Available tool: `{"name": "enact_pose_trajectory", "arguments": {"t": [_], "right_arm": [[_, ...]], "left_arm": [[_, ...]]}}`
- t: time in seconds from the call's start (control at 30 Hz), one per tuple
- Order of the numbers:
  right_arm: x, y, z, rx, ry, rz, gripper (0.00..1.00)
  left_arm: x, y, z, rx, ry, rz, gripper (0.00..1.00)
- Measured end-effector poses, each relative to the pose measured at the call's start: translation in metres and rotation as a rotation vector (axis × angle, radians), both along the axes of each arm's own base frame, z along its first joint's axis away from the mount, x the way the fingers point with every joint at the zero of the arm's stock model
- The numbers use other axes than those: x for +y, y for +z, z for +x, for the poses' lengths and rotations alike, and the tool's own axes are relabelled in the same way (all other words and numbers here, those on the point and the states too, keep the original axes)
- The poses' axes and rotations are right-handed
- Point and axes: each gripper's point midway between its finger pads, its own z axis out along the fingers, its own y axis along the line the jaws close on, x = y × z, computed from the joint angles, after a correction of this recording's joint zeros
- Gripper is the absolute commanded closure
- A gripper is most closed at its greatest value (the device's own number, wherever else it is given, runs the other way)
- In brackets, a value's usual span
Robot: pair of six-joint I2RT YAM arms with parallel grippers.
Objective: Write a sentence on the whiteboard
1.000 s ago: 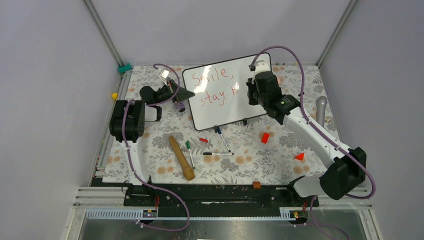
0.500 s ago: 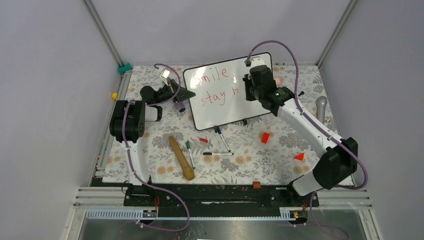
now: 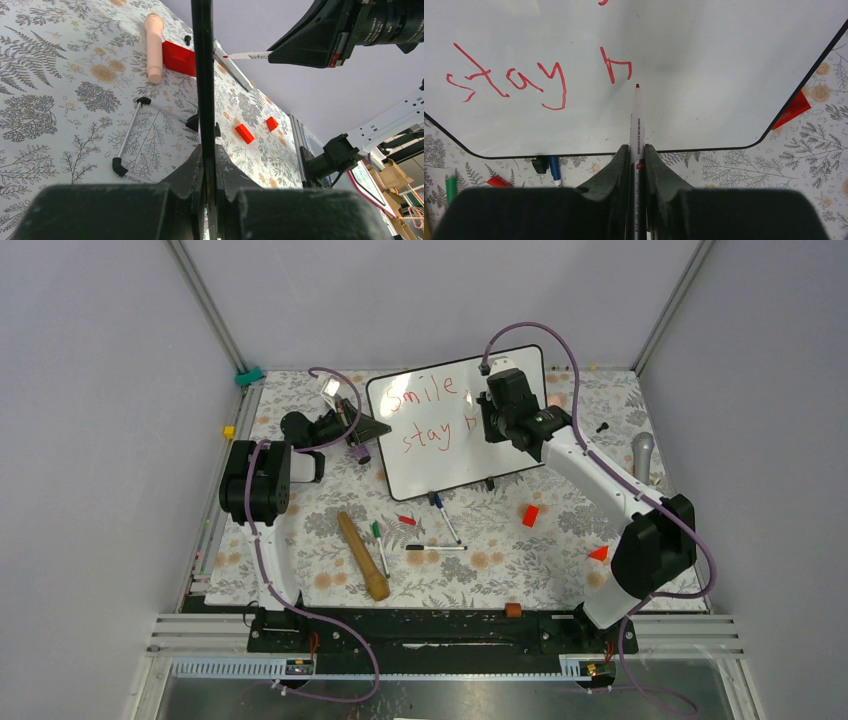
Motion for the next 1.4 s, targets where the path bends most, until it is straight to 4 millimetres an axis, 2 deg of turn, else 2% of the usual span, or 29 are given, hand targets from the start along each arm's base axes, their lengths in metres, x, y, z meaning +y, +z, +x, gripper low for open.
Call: {"name": "enact_pose_trajectory", "arguments": {"t": [0.47, 0.93, 1.4], "right_arm": [[0.002, -0.002, 0.007, 0.0, -0.001, -0.011, 1.0], [-0.005, -0.006, 0.018, -0.012, -0.045, -0.06, 1.0], [0.0, -0.009, 0.026, -0.02, -0.043, -0.058, 1.0]], "left_arm": [[0.0, 0.0, 0.0, 0.0, 0.0, 0.0, 1.0], [0.0, 0.0, 0.0, 0.0, 0.0, 0.0, 1.0], [0.0, 0.0, 0.0, 0.0, 0.0, 0.0, 1.0]]}}
